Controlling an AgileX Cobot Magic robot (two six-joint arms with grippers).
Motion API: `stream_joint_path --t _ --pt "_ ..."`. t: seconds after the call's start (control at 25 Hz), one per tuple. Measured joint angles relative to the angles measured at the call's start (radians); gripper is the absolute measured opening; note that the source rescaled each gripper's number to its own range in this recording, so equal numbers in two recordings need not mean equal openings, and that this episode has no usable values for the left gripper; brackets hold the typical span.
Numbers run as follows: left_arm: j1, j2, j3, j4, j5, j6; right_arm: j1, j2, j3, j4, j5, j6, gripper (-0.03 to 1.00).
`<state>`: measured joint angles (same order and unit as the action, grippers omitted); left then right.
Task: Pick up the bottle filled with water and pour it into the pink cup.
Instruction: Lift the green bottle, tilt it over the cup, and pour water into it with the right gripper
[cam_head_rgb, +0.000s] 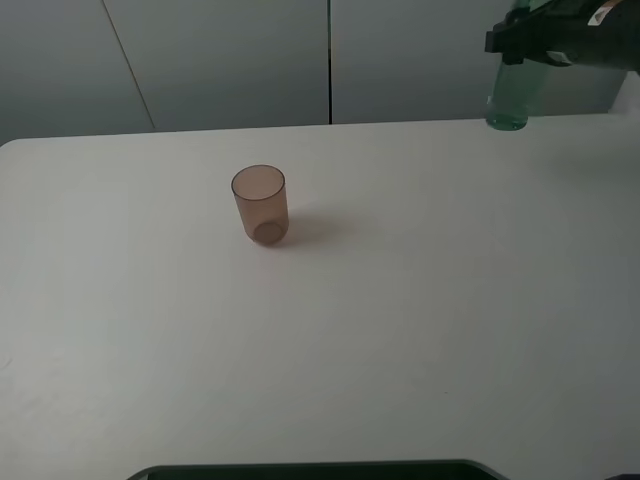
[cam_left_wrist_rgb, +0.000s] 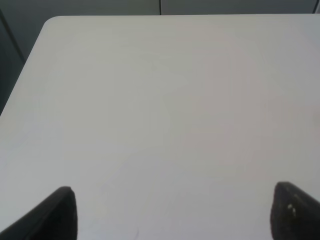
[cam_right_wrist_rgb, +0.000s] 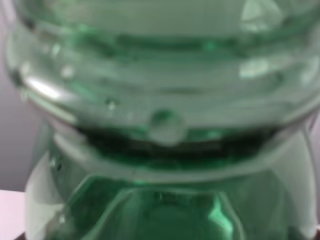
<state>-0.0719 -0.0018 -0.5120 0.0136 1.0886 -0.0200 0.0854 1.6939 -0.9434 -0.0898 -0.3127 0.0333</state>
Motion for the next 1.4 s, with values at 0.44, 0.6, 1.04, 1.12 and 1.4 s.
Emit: stream_joint_path --t 0.44,0.6,1.04,1.12,1.4 --pt "0.0 0.0 0.0 0.0 0.0 -0.002 0.22 -0.118 0.065 -0.01 0.054 -0.033 0.01" --pt "0.0 0.0 0.0 0.0 0.0 -0.002 0.315 -0.118 0.145 0.002 -0.006 -0.165 0.01" --pt "0.0 0.0 0.0 0.0 0.0 -0.002 0.514 -0.032 0.163 0.303 -0.084 -0.693 0.0" --pt "0.0 0.0 0.0 0.0 0.0 0.0 0.534 0.005 0.161 0.407 -0.116 -0.78 0.0" --pt "0.0 0.002 0.0 0.0 0.0 0.0 0.551 0.103 0.058 0.601 -0.123 -1.0 0.0"
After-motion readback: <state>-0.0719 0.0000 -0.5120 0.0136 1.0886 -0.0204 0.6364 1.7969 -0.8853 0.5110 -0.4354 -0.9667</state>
